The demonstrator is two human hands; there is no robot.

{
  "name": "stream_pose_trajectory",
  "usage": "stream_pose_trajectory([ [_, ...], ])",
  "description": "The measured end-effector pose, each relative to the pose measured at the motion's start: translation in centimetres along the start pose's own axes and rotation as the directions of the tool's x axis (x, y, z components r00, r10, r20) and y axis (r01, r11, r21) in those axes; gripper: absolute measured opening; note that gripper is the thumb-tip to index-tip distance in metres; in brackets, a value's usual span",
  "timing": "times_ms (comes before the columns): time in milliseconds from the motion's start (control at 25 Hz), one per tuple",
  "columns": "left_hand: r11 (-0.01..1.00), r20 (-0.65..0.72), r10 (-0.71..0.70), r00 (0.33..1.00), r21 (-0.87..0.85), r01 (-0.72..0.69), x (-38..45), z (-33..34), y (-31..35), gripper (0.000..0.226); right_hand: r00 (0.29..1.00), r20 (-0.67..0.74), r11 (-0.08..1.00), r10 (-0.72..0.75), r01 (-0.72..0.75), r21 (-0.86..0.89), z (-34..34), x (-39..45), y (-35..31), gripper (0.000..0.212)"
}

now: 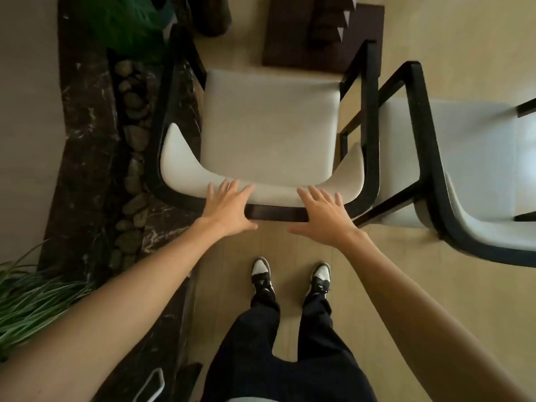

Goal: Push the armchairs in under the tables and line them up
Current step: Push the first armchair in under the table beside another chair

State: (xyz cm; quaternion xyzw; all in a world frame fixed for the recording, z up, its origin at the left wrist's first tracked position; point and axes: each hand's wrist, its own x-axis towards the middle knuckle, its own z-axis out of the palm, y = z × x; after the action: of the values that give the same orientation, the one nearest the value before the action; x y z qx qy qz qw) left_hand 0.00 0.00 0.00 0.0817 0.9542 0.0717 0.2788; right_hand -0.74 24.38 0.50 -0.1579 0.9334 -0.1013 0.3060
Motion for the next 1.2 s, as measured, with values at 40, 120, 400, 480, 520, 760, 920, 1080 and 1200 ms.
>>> stream_pose_trajectory([
  [40, 1.0, 0.028, -0.019, 0.999, 0.024, 0.018, 0.2, 0.4, -0.2, 0.101, 1.0, -0.005, 1.0, 0.008, -0.008, -0.009, 0.7, 0.3, 0.1, 0.092],
  [120, 0.998, 0.017, -0.04, 0.999, 0.05, 0.039, 0.5, 1.3, -0.7, 0.104, 0.998, -0.061, 0.999, 0.029, -0.03, -0.018, 2.1, 0.6, 0.5, 0.089],
  [400, 0.994, -0.036, -0.108, 0.994, 0.01, 0.108, 2.4, 3.9, -2.0, 0.105, 0.972, -0.22, 0.996, 0.083, -0.089, -0.021, 5.4, 1.3, 1.1, 0.089],
  [480, 0.995, -0.049, -0.097, 0.994, 0.013, 0.098, 2.7, 4.3, -2.1, 0.105, 0.963, -0.24, 0.992, 0.122, -0.127, -0.004, 5.5, 1.9, 0.9, 0.086],
  [520, 0.996, -0.054, -0.092, 0.994, 0.016, 0.093, 2.8, 4.5, -2.2, 0.104, 0.961, -0.243, 0.99, 0.133, -0.139, -0.006, 5.5, 2.2, 0.9, 0.086],
  [760, 0.994, -0.088, -0.109, 0.99, 0.015, 0.11, 4.8, 3.9, -2.0, 0.103, 0.957, -0.264, 0.99, 0.121, -0.134, -0.035, 4.5, 4.0, 2.0, 0.085],
  [920, 0.993, -0.1, -0.121, 0.988, 0.003, 0.122, 8.4, 1.8, -1.9, 0.103, 0.943, -0.322, 0.993, 0.087, -0.108, -0.05, 1.8, 7.2, 3.7, 0.081],
  [1080, 0.995, -0.122, -0.1, 0.987, -0.013, 0.1, 12.1, -0.9, -2.8, 0.099, 0.941, -0.33, 0.994, 0.078, -0.1, -0.052, -0.9, 11.0, 4.4, 0.082],
  [1200, 0.995, -0.131, -0.093, 0.987, -0.031, 0.09, 14.5, -2.5, -3.6, 0.097, 0.934, -0.349, 0.994, 0.078, -0.1, -0.045, -2.4, 13.4, 4.7, 0.082],
])
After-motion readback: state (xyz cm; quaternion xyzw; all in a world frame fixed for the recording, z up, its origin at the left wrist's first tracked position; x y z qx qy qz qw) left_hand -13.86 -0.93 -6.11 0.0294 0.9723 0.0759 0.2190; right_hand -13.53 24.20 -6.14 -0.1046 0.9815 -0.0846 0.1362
